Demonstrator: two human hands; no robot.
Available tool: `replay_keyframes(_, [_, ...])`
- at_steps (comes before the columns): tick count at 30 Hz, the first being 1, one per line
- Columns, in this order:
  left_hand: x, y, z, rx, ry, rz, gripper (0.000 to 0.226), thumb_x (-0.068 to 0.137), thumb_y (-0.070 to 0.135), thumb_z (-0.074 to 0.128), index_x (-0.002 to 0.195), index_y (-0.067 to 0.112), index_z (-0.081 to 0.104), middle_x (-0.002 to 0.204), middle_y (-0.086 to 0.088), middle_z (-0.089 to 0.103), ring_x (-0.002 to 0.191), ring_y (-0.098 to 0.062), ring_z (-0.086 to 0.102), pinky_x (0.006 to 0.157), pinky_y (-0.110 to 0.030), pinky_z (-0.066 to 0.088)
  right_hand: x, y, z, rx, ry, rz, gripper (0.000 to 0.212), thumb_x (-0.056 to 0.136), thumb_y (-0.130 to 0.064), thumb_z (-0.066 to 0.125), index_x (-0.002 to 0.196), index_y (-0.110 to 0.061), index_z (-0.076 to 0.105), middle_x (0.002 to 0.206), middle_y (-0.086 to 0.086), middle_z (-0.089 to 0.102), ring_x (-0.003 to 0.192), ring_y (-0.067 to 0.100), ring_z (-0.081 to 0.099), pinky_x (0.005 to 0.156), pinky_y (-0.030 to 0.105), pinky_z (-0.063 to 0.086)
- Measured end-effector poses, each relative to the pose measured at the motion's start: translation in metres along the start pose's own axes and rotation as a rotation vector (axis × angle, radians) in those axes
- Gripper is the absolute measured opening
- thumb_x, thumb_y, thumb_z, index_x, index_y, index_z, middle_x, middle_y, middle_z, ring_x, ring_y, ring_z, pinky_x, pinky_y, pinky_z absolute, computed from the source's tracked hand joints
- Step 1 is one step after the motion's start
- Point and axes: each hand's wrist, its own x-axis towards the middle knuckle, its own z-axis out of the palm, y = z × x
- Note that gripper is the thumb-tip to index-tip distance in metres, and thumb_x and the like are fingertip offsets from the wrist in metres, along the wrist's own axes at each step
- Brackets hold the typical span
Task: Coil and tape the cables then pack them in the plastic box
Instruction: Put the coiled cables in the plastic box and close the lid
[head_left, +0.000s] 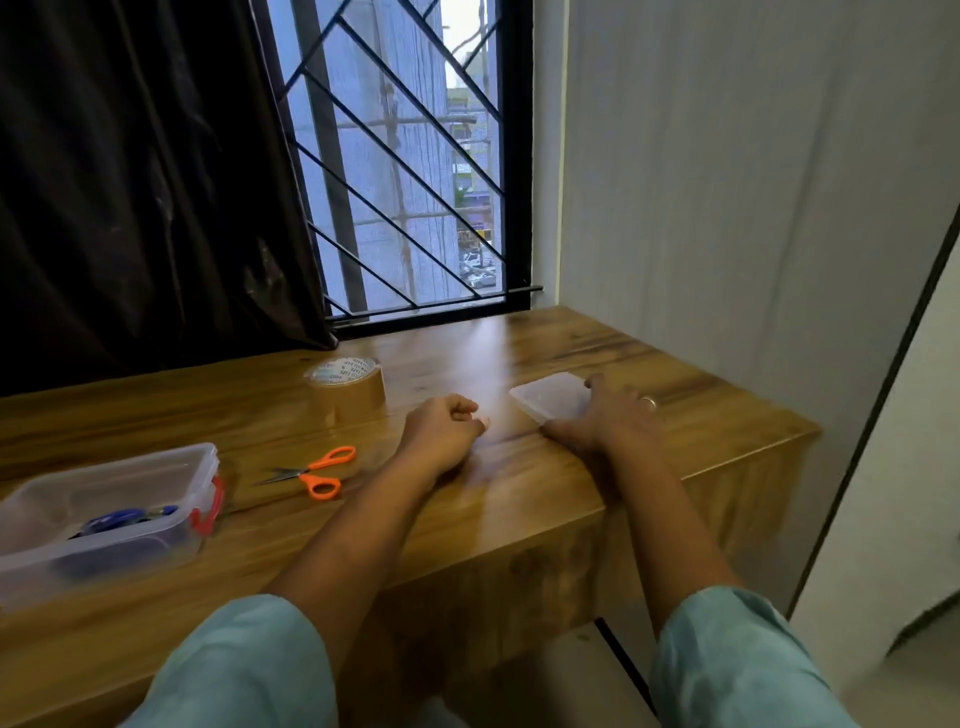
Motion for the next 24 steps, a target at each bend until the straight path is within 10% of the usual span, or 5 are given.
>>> replay_keyframes(4, [0.002,0.004,-0.027,-0.030,0.061,0.009,0.040,0.092,0.033,0.055,0.127,0.014,0.053,0.117,-0.006,0.057,0.094,-0.022,0.058,0.073,-0.037,0.055,-0.015,-0.024,0.000,0.086,-0.011,-0.205,0.096,0.056,-0.065,0.075,0.134,-0.023,0.039,0.133,0.011,0.049,0.123,0.033,0.045,0.097,0.042,0.036])
replay_keyframes(24, [-0.103,-0.088,-0.271,0.357,0.587,-0.163,0.011,0.084,0.020,0.067,0.095,0.017,0.068,0.092,-0.003,0.063,0.084,-0.020,0.056,0.067,-0.034,0.044,-0.136,-0.250,0.058,0.234,-0.415,-0.935,0.087,0.062,-0.060,0.076,0.133,-0.035,0.034,0.138,0.006,0.042,0.123,0.030,0.039,0.089,0.044,0.038])
